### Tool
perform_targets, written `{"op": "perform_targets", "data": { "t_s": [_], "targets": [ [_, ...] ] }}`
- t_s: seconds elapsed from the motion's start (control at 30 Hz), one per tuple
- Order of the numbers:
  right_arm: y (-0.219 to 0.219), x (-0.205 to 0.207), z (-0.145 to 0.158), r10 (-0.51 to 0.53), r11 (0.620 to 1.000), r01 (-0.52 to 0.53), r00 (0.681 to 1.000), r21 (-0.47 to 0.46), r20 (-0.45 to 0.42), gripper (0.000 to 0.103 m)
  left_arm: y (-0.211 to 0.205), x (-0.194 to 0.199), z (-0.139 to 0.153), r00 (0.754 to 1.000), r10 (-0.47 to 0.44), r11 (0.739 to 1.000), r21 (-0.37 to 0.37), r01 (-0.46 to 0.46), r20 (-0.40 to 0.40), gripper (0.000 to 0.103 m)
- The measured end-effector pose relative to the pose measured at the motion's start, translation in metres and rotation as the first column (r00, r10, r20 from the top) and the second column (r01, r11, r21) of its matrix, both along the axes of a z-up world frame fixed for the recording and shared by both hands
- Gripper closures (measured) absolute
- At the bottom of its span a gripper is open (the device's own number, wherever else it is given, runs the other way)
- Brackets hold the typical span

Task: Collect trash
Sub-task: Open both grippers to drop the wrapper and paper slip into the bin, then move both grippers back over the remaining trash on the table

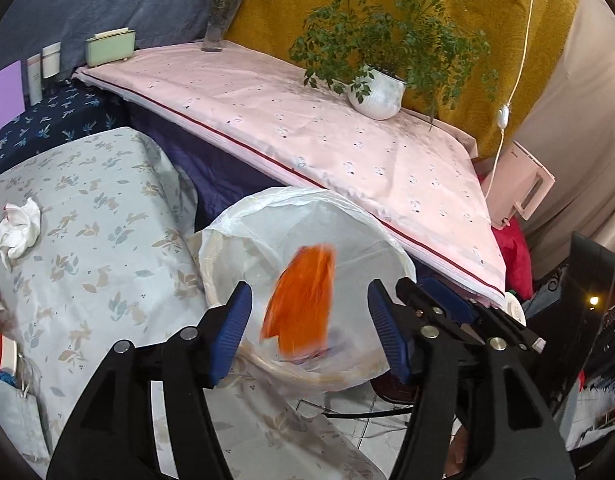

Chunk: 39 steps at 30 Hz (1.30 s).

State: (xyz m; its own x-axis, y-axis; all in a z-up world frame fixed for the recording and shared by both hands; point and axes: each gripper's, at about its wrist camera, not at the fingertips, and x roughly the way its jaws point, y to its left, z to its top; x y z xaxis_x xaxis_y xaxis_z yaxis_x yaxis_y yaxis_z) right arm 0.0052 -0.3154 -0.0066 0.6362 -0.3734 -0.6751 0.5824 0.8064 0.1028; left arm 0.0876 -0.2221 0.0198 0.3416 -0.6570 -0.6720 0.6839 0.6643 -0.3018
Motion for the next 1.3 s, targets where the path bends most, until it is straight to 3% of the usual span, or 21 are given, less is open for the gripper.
{"op": "perform_targets", "data": {
  "t_s": [0.3,0.63,0.7,0.93,1.0,1.17,1.3],
  "targets": [
    [0.009,-0.003,0.014,0.009,1.000,-0.009,1.000,-0.015,0.022,0.062,0.028,0.005,0.005,0.996,0.086,0.996,0.004,-0.086,0.027,0.033],
    [0.046,0.001,0.033,0.075,0.996,-0.074,0.996,-0.043,0.041,0.050,0.081,0.003,0.009,0.975,0.214,0.976,0.024,-0.216,0.061,0.033],
    [0.054,0.003,0.035,0.090,0.995,-0.088,0.995,-0.047,0.042,0.048,0.092,0.003,0.009,0.969,0.238,0.970,0.026,-0.240,0.064,0.025],
    [0.089,0.012,0.040,0.159,0.986,-0.157,0.986,-0.054,0.040,0.045,0.144,0.003,0.005,0.936,0.347,0.937,0.024,-0.349,0.054,0.020],
    [0.101,0.015,0.040,0.182,0.982,-0.180,0.983,-0.058,0.032,0.044,0.162,0.004,0.001,0.921,0.386,0.921,0.035,-0.388,0.054,0.014],
    [0.130,0.024,0.038,0.239,0.970,-0.237,0.971,-0.056,0.019,0.042,0.203,0.006,-0.007,0.883,0.468,0.881,0.054,-0.469,0.039,0.013],
    [0.157,0.031,0.034,0.287,0.956,-0.287,0.958,-0.058,0.005,0.038,0.244,0.011,-0.016,0.827,0.561,0.825,0.074,-0.561,0.017,0.012]
  ]
}}
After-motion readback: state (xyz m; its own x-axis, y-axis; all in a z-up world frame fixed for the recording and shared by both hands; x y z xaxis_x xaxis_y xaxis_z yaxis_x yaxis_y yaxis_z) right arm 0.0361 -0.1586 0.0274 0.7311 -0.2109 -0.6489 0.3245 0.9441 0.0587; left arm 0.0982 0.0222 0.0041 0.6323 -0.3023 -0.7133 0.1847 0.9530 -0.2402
